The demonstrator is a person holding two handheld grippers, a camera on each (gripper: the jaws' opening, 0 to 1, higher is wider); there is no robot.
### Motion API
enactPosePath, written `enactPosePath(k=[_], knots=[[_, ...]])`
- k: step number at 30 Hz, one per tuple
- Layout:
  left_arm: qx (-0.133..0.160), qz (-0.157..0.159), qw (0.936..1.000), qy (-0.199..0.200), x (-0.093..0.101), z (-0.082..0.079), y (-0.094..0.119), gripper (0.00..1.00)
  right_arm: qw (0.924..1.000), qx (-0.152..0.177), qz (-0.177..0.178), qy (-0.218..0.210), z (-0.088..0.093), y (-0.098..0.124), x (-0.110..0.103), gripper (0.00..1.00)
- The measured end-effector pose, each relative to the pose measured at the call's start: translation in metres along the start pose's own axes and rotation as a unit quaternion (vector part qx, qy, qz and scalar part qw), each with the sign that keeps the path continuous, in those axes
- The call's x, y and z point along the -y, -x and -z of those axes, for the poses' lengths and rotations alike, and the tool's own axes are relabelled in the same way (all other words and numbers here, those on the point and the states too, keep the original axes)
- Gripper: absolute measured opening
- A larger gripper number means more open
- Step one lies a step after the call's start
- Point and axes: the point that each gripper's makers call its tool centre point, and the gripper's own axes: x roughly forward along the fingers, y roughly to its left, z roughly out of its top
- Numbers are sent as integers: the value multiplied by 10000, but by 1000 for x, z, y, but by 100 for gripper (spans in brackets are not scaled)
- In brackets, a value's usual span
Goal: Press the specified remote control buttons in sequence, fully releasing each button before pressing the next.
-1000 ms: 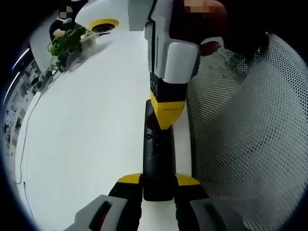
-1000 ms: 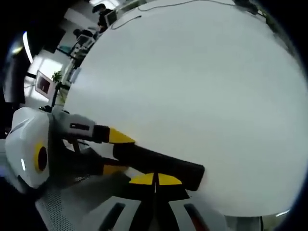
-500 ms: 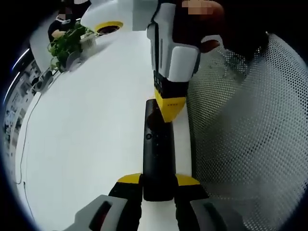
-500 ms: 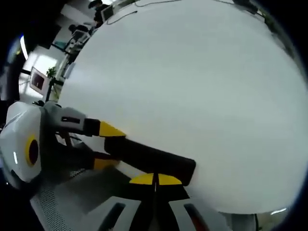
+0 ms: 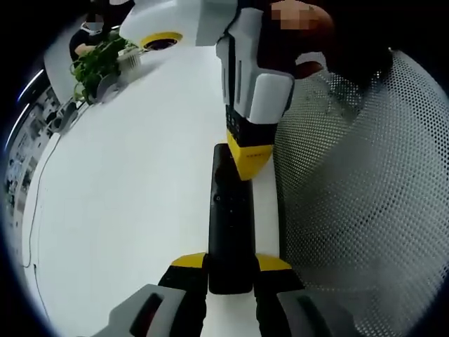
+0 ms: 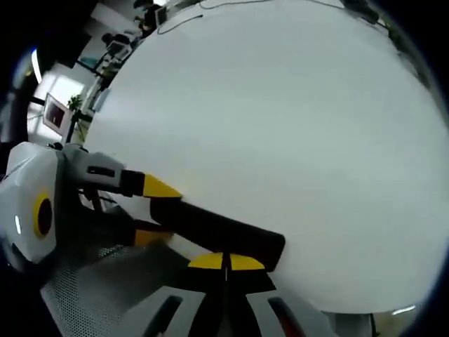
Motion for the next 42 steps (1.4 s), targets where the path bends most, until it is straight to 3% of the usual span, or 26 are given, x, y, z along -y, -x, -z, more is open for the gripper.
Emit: enactPosePath(k=[10,21,42], knots=[[34,-13,10000,11,0,0,0,25,9993,-25,-147,-342,0,2,0,0],[40,-6,10000,16,-1,0,0,25,9988,346,-116,-339,-13,8,0,0],[40,-1,10000,36,-1,0,-1,25,9994,305,-24,-187,-13,2,1,0]])
